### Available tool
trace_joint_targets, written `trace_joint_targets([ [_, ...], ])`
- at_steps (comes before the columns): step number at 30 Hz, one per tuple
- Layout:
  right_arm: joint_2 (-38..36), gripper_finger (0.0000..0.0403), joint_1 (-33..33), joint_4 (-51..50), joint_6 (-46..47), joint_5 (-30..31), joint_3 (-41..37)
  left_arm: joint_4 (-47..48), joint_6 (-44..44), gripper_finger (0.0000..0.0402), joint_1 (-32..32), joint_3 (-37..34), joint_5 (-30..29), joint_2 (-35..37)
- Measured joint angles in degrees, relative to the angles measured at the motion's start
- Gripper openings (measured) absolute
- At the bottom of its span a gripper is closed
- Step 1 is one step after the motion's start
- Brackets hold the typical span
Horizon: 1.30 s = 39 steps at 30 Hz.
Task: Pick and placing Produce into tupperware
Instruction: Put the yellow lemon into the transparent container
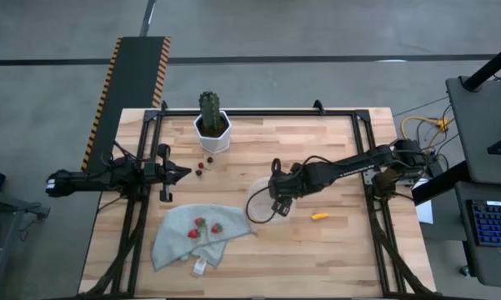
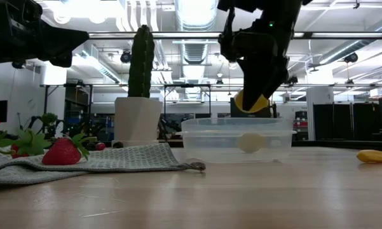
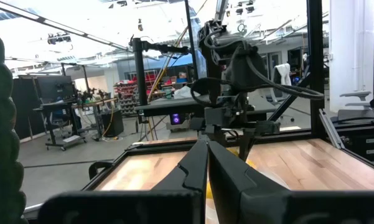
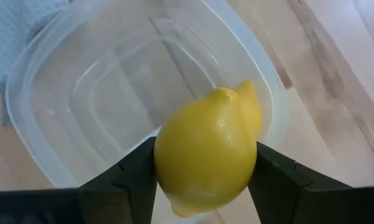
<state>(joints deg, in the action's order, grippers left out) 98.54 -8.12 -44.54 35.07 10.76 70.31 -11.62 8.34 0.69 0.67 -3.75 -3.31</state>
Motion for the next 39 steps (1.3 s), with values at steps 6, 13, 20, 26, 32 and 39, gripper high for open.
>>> trace_joint_targets([
  [6, 0.0, 0.0193, 0.7, 2.0, -0.6, -0.7, -1.7, 0.0, 0.0, 0.0000, 0.0, 0.0, 0.0, 0.0],
  [13, 0.0, 0.0193, 0.7, 6.5, 0.8, -3.9, -4.9, 0.0, 0.0, 0.0000, 0.0, 0.0, 0.0, 0.0],
  [20, 0.0, 0.0193, 0.7, 10.0, 1.4, -6.7, -7.7, 0.1, 0.0, 0.0000, 0.0, 0.0, 0.0, 0.0],
  [26, 0.0, 0.0193, 0.7, 10.7, 1.3, -6.8, -8.3, 0.1, 0.0, 0.0000, 0.0, 0.0, 0.0, 0.0],
  [32, 0.0, 0.0196, 0.6, 10.8, 1.0, -6.8, -8.4, 0.1, 0.0, 0.0000, 0.0, 0.0, 0.0, 0.0],
  [39, 0.0, 0.0219, 0.6, 10.8, 0.9, -6.7, -8.4, 0.1, 0.0, 0.0000, 0.0, 0.0, 0.0, 0.0],
])
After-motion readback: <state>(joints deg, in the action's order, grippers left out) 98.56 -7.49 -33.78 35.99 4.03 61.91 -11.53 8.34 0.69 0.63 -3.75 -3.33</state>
